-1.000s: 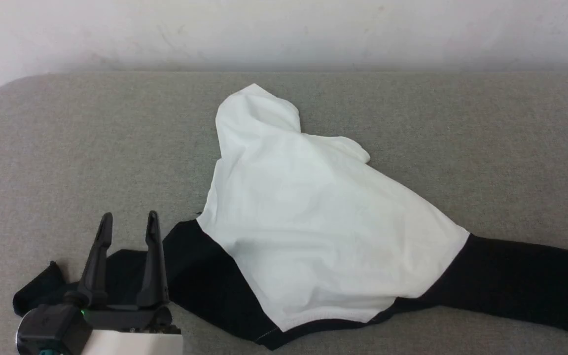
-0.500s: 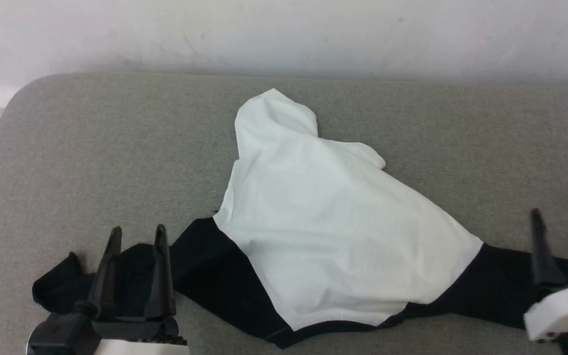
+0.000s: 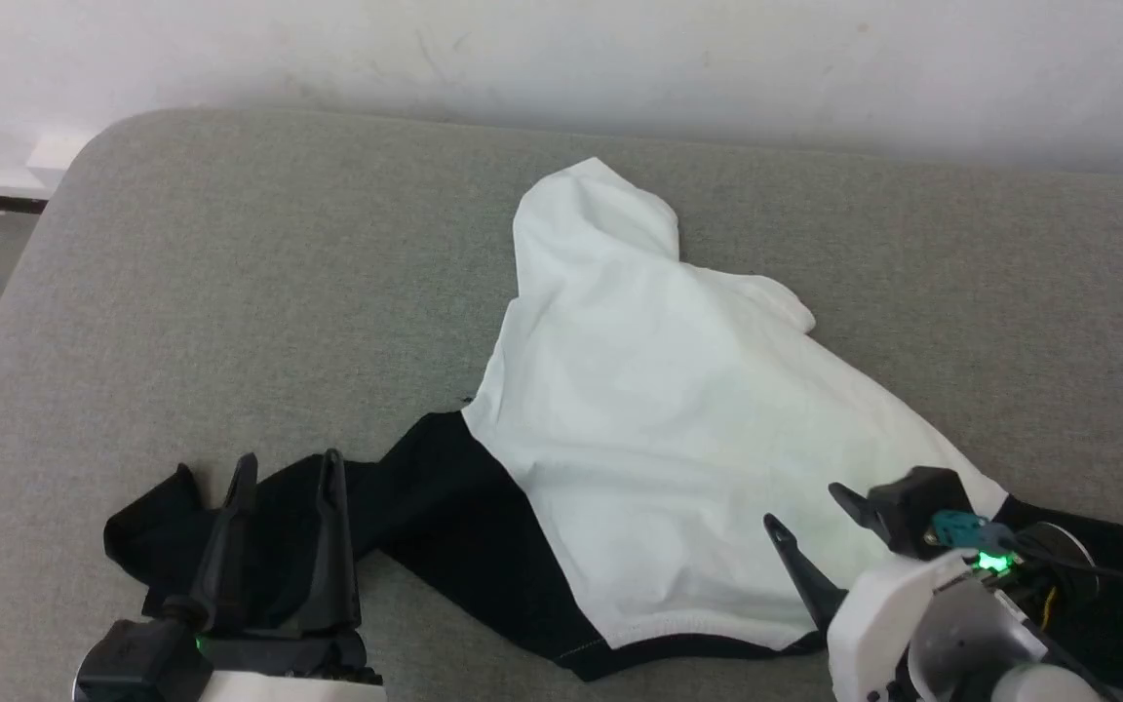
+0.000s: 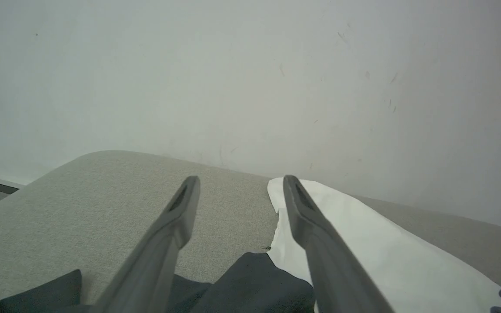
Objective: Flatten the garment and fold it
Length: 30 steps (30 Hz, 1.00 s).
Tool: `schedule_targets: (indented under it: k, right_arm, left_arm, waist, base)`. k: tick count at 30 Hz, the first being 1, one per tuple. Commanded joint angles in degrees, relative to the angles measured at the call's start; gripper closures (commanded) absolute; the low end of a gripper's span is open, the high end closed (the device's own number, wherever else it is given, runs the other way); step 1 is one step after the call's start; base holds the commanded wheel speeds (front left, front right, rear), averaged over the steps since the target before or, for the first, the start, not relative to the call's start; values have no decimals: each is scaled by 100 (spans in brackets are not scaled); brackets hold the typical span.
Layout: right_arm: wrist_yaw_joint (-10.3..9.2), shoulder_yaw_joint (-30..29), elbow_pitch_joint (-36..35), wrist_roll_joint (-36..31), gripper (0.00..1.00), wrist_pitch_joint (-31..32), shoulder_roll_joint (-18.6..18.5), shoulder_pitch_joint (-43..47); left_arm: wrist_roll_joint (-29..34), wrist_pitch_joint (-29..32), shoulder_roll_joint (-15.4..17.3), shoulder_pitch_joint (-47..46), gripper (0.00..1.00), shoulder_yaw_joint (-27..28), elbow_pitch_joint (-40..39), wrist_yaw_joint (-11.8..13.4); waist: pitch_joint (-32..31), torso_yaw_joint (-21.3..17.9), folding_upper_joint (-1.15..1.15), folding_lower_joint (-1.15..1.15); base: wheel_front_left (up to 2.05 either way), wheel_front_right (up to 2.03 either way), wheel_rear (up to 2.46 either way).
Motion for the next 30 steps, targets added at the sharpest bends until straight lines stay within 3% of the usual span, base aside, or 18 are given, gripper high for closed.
schedule_targets:
  k: [1,10,12,13,14,23,30]
  right_arm:
    - [-6,87,232,-31,0,45,-83,-258]
    - [-6,568,1661,-132,0,840,-518,-1007]
    - [-6,564,1873,-75,56,932,-532,-1130]
    - [-6,595,1941,-72,71,934,-553,-1193]
    - [-6,613,1982,-71,98,888,-573,-1264]
    - [-6,353,2276,-407,100,212,-751,-2216]
    - [-6,279,2649,-622,100,44,-944,-3045]
  left_arm:
    - [-60,-47,-27,-77,0,-15,25,-19]
    - [-103,-78,-43,-190,0,-100,94,-45]
    - [-122,-84,-51,-211,0,-121,108,-42]
    - [-128,-88,-54,-221,0,-128,114,-39]
    - [-133,-91,-56,-228,0,-131,120,-35]
    - [-168,-126,-78,-325,0,-201,176,-41]
    - [-208,-146,-114,-541,0,-390,291,-87]
  waist:
    - [67,79,0,0]
    - [200,296,0,0]
    - [238,353,0,0]
    - [258,381,0,0]
    - [276,405,0,0]
    - [451,530,0,0]
    - [663,692,0,0]
  base:
    - [0,0,0]
    - [0,0,0]
    - [0,0,0]
    - [0,0,0]
    - [0,0,0]
    - [0,0,0]
    - [0,0,0]
